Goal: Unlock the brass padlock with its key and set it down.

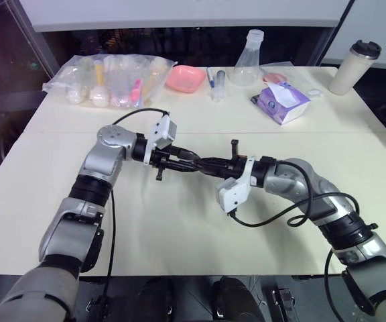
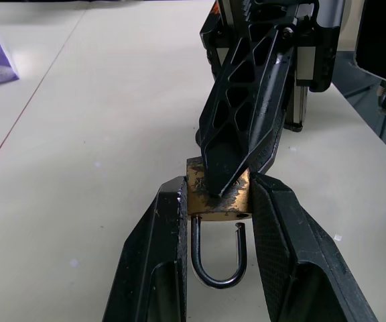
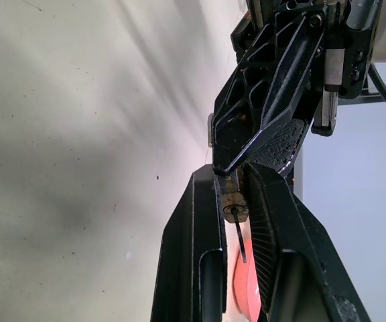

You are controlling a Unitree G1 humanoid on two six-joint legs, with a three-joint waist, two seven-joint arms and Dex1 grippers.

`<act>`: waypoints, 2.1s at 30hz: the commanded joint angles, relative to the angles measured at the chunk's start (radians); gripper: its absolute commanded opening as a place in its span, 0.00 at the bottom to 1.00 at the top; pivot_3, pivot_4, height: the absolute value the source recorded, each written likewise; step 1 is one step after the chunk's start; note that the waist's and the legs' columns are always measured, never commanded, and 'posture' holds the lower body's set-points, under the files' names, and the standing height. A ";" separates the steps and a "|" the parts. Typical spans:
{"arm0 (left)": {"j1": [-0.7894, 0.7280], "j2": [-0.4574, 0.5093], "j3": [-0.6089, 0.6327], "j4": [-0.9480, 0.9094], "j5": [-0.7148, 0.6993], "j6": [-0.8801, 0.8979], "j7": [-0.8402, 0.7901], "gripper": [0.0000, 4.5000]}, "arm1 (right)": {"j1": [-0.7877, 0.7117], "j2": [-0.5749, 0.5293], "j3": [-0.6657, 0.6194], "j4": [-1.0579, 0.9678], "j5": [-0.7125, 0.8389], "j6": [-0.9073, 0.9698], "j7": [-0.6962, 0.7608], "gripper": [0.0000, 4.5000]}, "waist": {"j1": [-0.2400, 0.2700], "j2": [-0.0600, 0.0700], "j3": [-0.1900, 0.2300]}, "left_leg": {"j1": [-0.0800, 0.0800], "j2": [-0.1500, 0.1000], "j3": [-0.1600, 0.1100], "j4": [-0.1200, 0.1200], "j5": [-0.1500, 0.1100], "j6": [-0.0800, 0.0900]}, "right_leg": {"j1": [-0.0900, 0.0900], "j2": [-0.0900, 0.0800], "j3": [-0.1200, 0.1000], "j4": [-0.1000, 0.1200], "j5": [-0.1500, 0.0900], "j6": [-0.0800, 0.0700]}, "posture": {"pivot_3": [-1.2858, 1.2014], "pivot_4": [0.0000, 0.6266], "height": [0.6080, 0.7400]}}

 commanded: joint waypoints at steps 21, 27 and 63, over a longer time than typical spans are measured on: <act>0.003 0.131 0.120 -0.176 -0.108 0.183 0.046 0.99 | -0.034 0.023 -0.038 0.001 0.023 0.008 -0.013 0.00 | 0.000 0.000 0.000 | 0.000 0.000 -0.001 0.001 0.000 0.000 | 0.000 -0.001 0.000 0.000 0.000 0.000 | 0.52 0.24 0.81; 0.039 0.122 0.097 -0.228 -0.111 0.194 0.060 0.60 | -0.042 0.026 -0.035 0.010 0.023 0.011 -0.010 0.00 | -0.001 0.000 0.000 | 0.000 0.000 0.000 0.001 0.000 0.000 | 0.000 -0.001 0.000 0.000 0.000 0.000 | 0.52 0.24 0.81; 0.030 0.060 0.057 0.052 0.042 -0.105 0.185 0.01 | -0.042 0.032 -0.029 -0.003 0.023 0.022 0.005 0.00 | 0.000 0.000 0.000 | -0.001 0.000 0.000 0.002 0.000 0.000 | 0.000 0.000 0.000 0.001 0.000 0.000 | 0.52 0.24 0.81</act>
